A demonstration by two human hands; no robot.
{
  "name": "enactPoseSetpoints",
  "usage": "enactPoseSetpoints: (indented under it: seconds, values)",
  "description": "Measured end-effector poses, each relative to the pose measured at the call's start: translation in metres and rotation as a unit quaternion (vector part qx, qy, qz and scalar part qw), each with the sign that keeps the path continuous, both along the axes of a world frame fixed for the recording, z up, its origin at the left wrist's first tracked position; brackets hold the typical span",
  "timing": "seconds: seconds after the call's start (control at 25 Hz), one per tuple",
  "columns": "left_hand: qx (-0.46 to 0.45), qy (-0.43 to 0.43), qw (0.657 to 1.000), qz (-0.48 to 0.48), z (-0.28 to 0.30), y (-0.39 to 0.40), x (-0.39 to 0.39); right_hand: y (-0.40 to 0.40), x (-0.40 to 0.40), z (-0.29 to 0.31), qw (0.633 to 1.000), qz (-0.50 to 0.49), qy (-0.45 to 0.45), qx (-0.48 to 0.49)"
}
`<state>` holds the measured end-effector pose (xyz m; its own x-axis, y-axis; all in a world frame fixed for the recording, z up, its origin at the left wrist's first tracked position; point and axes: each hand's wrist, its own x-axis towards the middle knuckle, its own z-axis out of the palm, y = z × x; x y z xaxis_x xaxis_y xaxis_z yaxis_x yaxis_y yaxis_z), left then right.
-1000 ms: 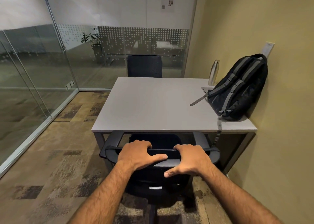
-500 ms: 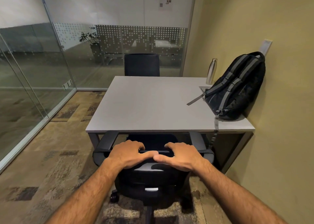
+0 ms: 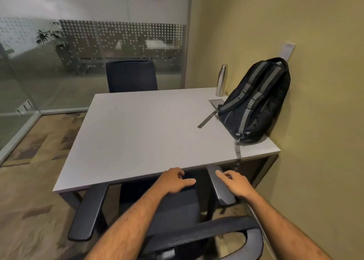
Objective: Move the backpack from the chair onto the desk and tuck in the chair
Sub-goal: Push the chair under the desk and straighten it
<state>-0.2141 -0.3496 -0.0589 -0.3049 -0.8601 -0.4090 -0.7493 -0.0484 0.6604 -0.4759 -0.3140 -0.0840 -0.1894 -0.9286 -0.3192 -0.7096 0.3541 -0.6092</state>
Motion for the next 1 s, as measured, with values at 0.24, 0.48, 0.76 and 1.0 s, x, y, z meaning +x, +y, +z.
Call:
enactPoseSetpoints:
  seconds: [0.24, 0.48, 0.76, 1.0]
  values:
    - [0.079, 0.047, 0.996, 0.015, -0.062, -0.049, -0.063, -0.031, -0.05, -0.066, 0.991, -0.121, -0.052, 0.034]
    - [0.154, 0.096, 0.979, 0.09, -0.133, -0.076, -0.123, -0.083, -0.08, -0.126, 0.974, -0.158, -0.146, 0.073]
    - [0.203, 0.177, 0.94, 0.21, -0.2, -0.111, -0.179, -0.134, -0.104, -0.181, 0.937, -0.122, -0.296, 0.142]
    - [0.206, 0.3, 0.889, 0.278, -0.226, -0.111, -0.197, -0.141, -0.098, -0.212, 0.901, -0.142, -0.389, 0.133]
